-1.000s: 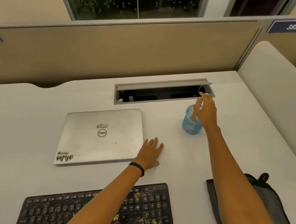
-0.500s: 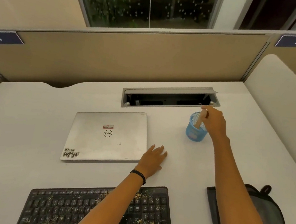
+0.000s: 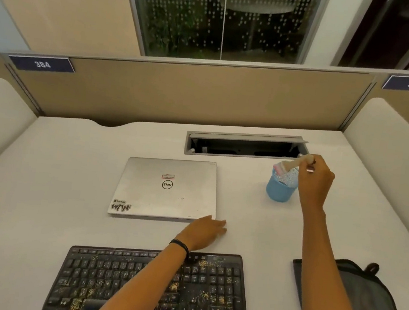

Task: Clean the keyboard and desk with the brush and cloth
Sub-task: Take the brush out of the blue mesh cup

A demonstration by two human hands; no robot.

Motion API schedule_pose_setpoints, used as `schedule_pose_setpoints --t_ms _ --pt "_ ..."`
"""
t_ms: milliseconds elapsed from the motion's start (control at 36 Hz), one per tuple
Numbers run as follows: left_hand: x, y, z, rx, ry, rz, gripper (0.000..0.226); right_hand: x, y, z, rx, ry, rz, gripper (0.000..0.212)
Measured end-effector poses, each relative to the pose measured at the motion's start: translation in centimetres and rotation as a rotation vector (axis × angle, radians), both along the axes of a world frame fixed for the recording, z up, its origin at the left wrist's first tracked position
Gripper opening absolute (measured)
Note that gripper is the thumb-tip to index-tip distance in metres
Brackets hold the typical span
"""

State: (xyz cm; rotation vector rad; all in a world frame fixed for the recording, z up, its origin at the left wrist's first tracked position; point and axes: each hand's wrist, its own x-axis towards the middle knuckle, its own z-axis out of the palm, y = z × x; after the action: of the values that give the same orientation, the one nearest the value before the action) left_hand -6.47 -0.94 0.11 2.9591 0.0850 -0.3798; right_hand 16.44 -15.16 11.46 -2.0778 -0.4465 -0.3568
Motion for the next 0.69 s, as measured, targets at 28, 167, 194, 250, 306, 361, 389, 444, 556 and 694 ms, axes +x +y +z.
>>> schedule_pose_setpoints --t_ms 28,167,194,250,306,361,389,444,556,694 --pt "-0.5 0.2 0.1 0.004 -0.013 -0.015 0.043 -0.7 0.0 0.2 0.019 0.002 0.000 0.027" --pt "-3.4 1.6 0.4 -0.005 -0.095 0.034 0.037 -4.9 0.5 0.3 0.100 0.054 0.014 0.028" --pt "-4.1 1.9 0.4 -0.014 -0.105 0.061 0.036 -5.8 0.7 0.2 0.113 0.061 0.023 0.028" --pt "-5.5 2.7 0.4 -0.021 -0.110 0.114 0.034 -7.6 1.1 -0.1 0.130 0.078 0.033 0.027" --pt "-7.0 3.5 0.4 -0.016 -0.117 0.166 0.034 -9.4 1.6 -0.3 0.144 0.080 0.056 0.025" --pt "-8.7 4.5 0.3 -0.011 -0.132 0.214 0.034 -11.2 2.2 -0.5 0.151 0.078 0.078 0.023" --pt "-9.6 5.0 0.3 -0.009 -0.138 0.233 0.034 -12.0 2.5 -0.7 0.152 0.078 0.086 0.021" --pt "-11.4 5.9 0.0 -0.001 -0.150 0.272 0.034 -13.6 3.2 -1.0 0.144 0.080 0.106 0.017" --pt "-15.5 8.1 -0.5 -0.042 -0.175 0.373 0.035 -16.3 4.5 -1.8 0.130 0.082 0.169 0.013" --pt "-19.9 10.9 -0.5 -0.100 -0.237 0.512 0.029 -19.4 6.2 -2.4 0.105 0.085 0.217 0.015"
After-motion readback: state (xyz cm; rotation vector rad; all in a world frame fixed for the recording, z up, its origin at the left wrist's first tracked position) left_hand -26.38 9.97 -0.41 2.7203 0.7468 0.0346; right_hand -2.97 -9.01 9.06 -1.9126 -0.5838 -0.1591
